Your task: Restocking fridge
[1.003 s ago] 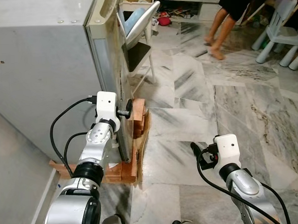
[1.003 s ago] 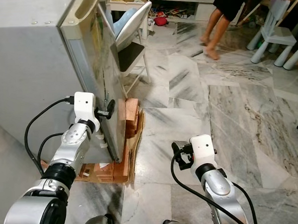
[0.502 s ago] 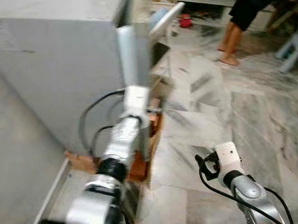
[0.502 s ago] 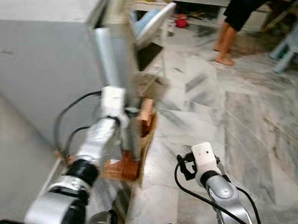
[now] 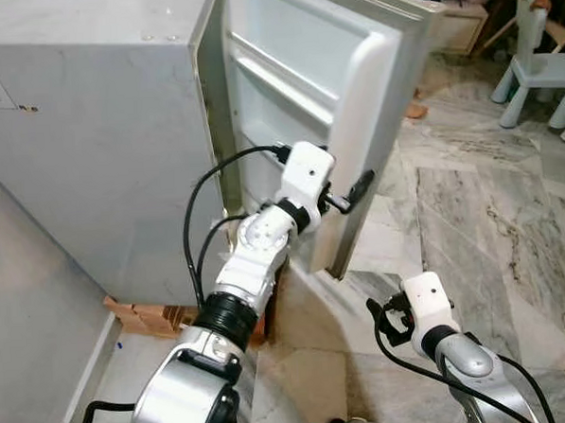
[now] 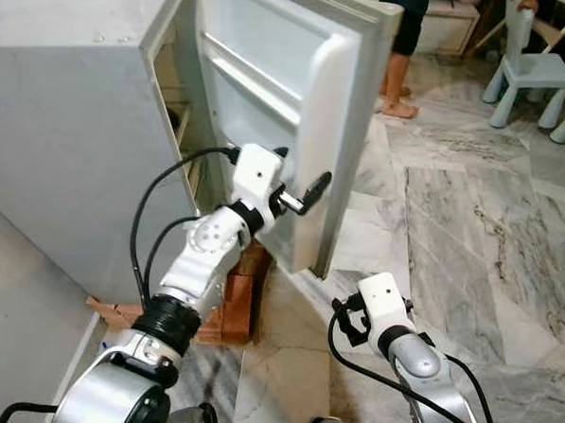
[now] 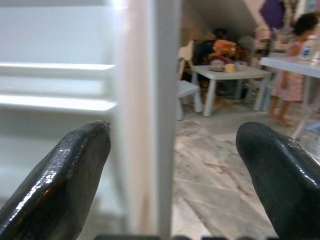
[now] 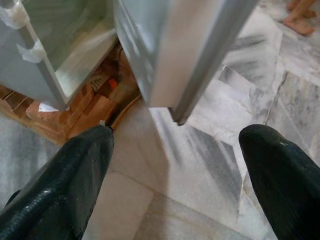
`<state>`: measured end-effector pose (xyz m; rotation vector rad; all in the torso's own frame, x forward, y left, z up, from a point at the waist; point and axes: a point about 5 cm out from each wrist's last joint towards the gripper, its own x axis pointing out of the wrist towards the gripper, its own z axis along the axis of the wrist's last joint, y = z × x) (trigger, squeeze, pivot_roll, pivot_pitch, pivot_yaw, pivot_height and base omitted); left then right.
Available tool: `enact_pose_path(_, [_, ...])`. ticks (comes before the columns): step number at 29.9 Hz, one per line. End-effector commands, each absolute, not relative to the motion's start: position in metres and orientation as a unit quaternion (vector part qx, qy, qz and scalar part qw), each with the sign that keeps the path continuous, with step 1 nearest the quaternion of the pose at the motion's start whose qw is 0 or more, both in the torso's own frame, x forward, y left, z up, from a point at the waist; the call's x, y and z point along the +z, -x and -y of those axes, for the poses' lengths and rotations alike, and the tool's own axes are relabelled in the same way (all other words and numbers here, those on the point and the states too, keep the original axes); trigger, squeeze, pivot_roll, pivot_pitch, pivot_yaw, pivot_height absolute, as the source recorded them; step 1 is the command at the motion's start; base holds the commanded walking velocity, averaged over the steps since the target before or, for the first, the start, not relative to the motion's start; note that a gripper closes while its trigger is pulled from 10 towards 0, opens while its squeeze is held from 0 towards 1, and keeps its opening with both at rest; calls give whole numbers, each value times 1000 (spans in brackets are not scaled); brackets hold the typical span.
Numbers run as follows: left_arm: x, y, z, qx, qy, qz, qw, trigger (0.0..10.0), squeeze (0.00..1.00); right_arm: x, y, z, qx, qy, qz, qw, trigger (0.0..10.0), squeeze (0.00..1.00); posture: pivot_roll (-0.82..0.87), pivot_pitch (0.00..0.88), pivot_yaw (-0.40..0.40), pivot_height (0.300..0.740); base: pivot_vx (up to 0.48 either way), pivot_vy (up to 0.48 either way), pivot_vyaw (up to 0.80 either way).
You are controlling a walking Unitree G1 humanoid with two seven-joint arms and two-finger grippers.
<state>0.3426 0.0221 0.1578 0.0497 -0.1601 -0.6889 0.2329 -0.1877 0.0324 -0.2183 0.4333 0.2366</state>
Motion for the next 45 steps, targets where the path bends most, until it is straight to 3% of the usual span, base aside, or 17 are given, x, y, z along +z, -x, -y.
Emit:
enact_pose_path(1, [146, -345, -47, -299, -20, 59, 952, 10000, 0, 34, -233, 191, 113, 117, -210, 964, 10000, 0, 43, 60, -61, 740, 0, 0, 0])
enact_pose_path(12, [119, -324, -107, -212, -39, 34, 976, 10000, 0, 36, -236, 192, 99, 117, -199, 968, 10000, 0, 56, 59, -57, 740, 0, -265, -263])
enact_pose_path(28, [108, -316, -125, -166, -96, 17, 981, 10000, 0, 41, -241, 190, 99, 124, -173, 972, 10000, 0, 54, 56, -55, 740, 105, -409, 0])
enact_pose_path(38, [95, -309, -156, -96, -123, -9, 988, 10000, 0, 54, -253, 185, 95, 117, -136, 979, 10000, 0, 56, 54, -58, 740, 466, 0, 0])
enact_pose_path(45, [92, -306, -159, -90, -134, -11, 987, 10000, 0, 60, -255, 181, 104, 122, -110, 981, 10000, 0, 63, 53, -59, 740, 480, 0, 0])
